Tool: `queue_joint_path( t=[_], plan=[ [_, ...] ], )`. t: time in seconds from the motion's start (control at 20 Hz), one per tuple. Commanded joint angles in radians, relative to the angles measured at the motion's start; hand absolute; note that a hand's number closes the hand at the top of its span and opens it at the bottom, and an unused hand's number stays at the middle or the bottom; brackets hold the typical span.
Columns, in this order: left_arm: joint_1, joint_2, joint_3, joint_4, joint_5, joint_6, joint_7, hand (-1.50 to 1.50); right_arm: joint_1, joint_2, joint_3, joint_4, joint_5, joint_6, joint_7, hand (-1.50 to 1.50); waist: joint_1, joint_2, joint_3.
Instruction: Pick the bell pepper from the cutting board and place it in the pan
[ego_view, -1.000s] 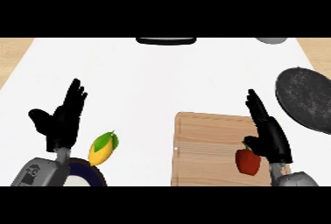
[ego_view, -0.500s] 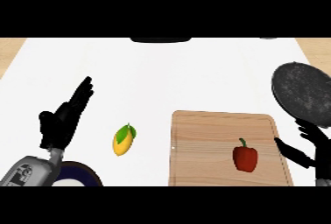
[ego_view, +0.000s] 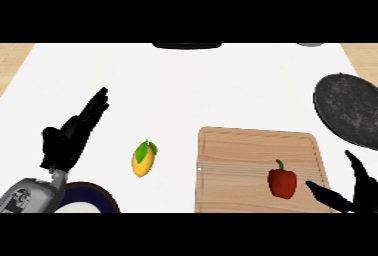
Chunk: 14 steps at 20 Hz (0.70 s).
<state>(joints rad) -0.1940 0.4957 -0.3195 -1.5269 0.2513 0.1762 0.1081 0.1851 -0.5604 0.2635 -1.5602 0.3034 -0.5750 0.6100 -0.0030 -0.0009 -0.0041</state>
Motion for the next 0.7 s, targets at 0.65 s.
queue_joint_path(
  t=[0.65],
  plan=[
    [-0.025, -0.037, -0.031, -0.028, -0.040, -0.016, 0.041, 0.00, -0.409, -0.100, 0.123, -0.073, -0.358, 0.739, 0.758, -1.50, 0.050, 0.007, 0.002]
  ],
)
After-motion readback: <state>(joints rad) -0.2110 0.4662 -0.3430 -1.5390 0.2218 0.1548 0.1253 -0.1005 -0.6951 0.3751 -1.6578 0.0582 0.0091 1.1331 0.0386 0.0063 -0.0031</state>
